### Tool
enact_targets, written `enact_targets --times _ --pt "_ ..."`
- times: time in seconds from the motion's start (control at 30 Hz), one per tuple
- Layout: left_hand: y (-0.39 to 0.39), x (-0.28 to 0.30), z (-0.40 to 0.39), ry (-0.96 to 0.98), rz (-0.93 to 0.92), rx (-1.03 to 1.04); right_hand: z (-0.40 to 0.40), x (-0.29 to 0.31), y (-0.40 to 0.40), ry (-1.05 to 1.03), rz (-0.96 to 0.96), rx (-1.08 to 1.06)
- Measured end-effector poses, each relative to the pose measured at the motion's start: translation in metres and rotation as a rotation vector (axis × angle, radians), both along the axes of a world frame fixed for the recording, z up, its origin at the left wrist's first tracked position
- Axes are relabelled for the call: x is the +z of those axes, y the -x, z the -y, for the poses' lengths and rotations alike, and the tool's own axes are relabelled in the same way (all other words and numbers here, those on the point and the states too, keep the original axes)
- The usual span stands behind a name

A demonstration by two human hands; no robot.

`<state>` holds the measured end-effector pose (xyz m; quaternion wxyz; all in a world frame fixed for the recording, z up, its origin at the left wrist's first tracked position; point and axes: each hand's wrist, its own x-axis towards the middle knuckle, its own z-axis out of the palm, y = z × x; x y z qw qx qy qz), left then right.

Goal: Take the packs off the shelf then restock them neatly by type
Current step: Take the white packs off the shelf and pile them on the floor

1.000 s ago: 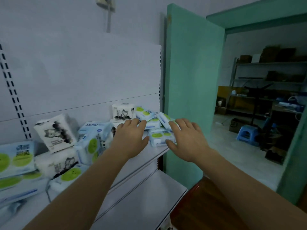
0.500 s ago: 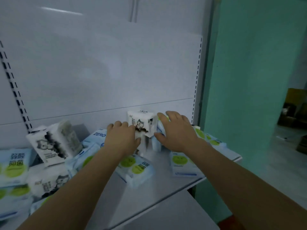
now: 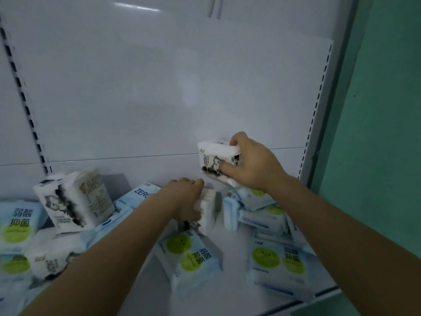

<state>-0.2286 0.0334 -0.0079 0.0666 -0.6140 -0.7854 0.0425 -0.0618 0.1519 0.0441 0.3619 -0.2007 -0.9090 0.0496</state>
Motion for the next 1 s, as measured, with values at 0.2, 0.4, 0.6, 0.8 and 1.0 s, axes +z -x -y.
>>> enact_targets --times 0.2,0.4,0.6,0.8,1.0 --pt "-0.018 -0.002 -0.015 0.072 -0.129 0.072 -0.039 0.015 -0.045 0.013 0.148 -0.072" --pt "-0.045 0.005 -0.020 0.025 -0.072 0.121 -0.064 -0.018 -0.059 0.005 0.335 -0.040" --pt "-0.059 0.031 0.000 -0.153 -0.047 0.219 -0.067 -0.022 -0.057 -0.196 0.341 -0.069" --pt "-0.062 0.058 0.047 -0.476 0.119 0.351 -0.058 -0.007 -0.056 -0.218 0.350 0.049" --pt "-0.073 0.065 0.092 -0.724 0.637 0.383 -0.022 0.008 -0.039 -0.208 0.319 0.224"
